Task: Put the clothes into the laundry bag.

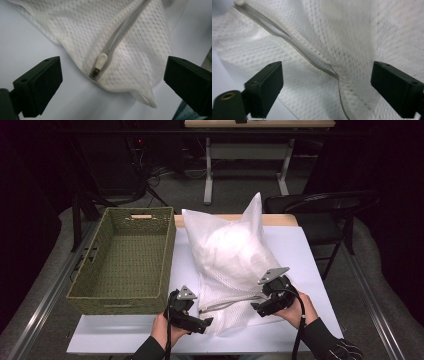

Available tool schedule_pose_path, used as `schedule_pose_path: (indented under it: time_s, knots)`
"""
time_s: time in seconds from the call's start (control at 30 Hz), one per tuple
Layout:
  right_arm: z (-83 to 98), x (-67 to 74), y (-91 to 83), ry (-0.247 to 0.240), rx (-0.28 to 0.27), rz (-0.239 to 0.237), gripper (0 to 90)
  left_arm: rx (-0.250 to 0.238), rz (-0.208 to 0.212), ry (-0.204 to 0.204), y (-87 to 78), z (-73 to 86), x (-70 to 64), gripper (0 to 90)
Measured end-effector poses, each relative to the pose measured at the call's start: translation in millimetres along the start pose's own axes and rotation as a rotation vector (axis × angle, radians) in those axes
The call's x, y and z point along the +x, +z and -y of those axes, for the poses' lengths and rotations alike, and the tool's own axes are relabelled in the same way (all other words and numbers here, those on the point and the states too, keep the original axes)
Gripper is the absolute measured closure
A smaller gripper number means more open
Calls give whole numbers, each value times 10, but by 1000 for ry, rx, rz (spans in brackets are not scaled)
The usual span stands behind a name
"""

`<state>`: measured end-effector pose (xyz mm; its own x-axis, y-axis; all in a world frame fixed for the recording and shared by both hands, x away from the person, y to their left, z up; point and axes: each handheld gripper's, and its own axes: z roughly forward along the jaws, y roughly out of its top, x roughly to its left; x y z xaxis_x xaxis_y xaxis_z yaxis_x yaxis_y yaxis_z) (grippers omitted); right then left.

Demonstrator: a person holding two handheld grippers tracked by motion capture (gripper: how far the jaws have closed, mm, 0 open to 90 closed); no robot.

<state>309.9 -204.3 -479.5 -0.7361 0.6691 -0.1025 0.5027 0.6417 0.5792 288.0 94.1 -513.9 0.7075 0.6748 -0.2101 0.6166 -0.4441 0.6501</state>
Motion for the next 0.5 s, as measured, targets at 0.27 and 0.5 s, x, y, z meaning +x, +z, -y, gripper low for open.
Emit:
schedule_pose_path:
  time_s: [0.27,0.5]
  knots:
    - [-41,120,7,-28,-37,-23,19,-36,-34,-44,95,-199,146,0]
    - [-17,116,28,-29,-40,-40,37,-28,-89,-71,200,-220,206,22]
